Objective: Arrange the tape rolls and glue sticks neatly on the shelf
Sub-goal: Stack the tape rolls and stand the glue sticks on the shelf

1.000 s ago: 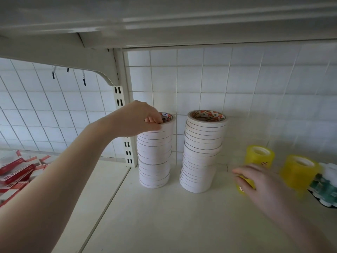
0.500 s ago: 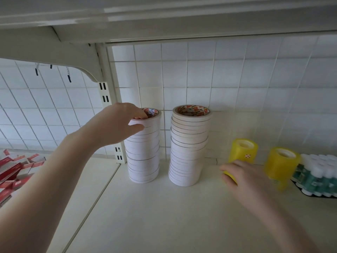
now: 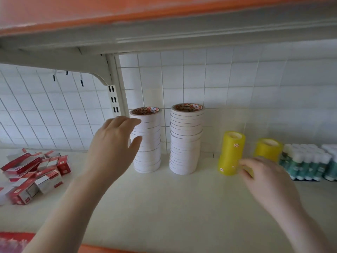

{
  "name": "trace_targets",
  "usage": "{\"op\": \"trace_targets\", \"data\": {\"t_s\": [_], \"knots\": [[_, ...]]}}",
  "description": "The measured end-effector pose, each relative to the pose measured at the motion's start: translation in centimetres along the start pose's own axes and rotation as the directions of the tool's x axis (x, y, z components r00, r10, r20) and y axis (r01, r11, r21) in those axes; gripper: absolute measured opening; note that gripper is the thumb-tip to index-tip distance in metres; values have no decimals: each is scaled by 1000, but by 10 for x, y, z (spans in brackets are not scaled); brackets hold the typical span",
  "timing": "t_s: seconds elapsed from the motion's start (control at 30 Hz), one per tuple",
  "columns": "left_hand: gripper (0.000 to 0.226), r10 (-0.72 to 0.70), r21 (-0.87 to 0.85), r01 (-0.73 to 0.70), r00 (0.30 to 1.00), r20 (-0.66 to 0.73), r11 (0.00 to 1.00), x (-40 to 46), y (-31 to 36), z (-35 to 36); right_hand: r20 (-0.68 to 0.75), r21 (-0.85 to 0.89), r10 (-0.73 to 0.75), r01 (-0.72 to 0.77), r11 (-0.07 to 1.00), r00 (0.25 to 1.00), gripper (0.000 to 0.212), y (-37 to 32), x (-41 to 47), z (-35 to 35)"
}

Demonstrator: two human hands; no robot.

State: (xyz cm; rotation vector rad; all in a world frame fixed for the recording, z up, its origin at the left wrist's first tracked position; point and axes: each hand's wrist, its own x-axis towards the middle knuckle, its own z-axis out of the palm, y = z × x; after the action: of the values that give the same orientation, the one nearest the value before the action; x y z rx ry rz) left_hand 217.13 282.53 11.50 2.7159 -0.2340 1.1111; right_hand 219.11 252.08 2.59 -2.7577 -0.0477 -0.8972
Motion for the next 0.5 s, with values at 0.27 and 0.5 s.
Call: {"op": "trace_targets", "data": {"t_s": [0.27,0.5], "knots": [[44,40,-168,-13,987,158,986,-64,42,31,-186,-220,164,-204,954,969,25,18,-91,-41],[51,225,-337,-94,900,374,937,-92,146,64,-233,-294,256,-319,901,938,36,88,-141,-88]]}}
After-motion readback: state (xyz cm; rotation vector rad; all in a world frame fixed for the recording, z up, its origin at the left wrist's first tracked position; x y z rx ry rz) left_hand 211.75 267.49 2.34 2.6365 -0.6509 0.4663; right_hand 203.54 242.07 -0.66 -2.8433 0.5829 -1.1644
